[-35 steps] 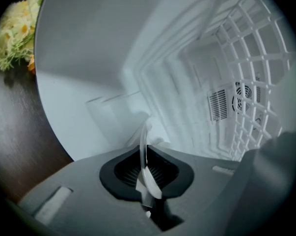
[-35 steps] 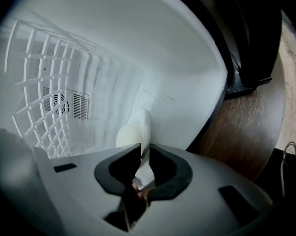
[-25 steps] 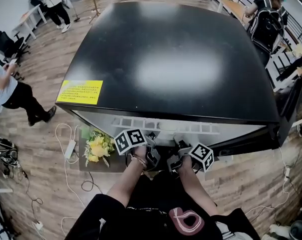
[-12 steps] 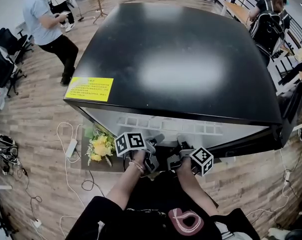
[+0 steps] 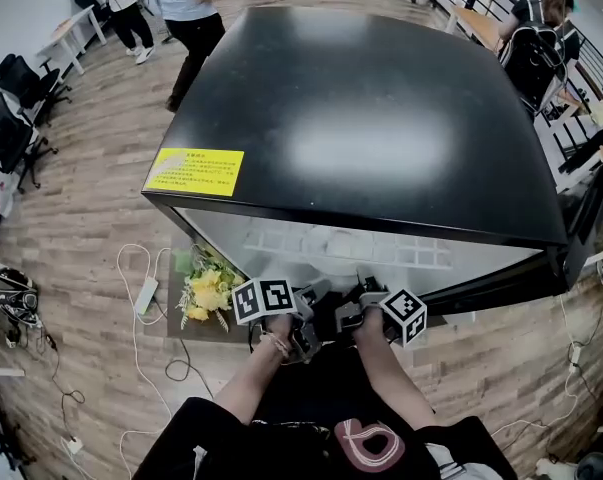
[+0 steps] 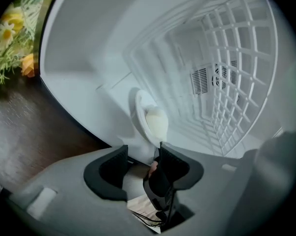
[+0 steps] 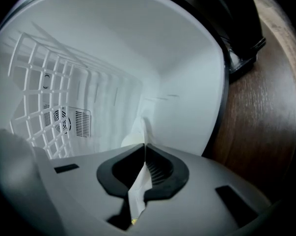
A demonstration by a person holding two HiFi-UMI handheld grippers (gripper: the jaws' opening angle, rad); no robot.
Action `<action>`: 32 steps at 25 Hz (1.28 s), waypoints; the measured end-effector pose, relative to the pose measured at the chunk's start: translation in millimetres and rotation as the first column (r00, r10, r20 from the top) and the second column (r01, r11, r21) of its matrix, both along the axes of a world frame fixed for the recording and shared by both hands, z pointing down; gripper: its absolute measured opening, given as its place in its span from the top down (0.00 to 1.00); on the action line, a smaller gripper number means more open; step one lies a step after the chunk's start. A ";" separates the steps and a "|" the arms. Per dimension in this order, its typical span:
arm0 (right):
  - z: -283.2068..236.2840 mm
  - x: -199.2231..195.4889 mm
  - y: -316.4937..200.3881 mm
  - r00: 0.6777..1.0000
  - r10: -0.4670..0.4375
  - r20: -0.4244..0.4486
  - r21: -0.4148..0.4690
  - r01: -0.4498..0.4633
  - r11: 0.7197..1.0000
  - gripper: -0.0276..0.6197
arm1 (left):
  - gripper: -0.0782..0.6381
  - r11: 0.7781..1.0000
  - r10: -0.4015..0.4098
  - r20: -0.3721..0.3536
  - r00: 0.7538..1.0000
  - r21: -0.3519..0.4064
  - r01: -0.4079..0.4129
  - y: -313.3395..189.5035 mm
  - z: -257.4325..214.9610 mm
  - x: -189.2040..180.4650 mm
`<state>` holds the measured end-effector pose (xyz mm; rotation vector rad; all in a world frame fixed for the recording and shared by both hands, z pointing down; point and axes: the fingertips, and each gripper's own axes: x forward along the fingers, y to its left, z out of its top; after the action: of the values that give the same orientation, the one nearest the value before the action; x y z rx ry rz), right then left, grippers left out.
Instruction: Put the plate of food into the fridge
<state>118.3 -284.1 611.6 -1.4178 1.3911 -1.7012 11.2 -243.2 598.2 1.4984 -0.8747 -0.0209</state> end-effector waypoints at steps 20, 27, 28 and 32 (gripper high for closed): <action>-23.2 -6.6 5.3 0.949 -0.149 -0.277 0.104 0.184 0.978 0.63 | 0.62 0.990 0.074 0.136 0.988 0.105 -0.089 -3.4 1.0 6.0; -44.9 -13.7 17.9 0.908 -0.198 -0.369 0.183 0.280 0.942 0.55 | 0.70 0.939 0.035 0.274 0.961 0.321 -0.126 -5.3 -37.4 -4.5; -48.8 -13.7 20.0 0.902 -0.199 -0.383 0.194 0.289 0.937 0.55 | 0.70 0.927 0.037 0.283 0.959 0.349 -0.139 -3.8 -42.6 -4.0; -65.1 -16.1 31.2 0.874 -0.198 -0.443 0.236 0.327 0.915 0.55 | 0.73 0.850 0.018 0.306 0.952 0.496 -0.175 4.6 -70.3 -3.8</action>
<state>102.2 -253.0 546.5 -1.5102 2.0682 -1.2963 7.4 -238.6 527.8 2.0941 -1.0828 0.0442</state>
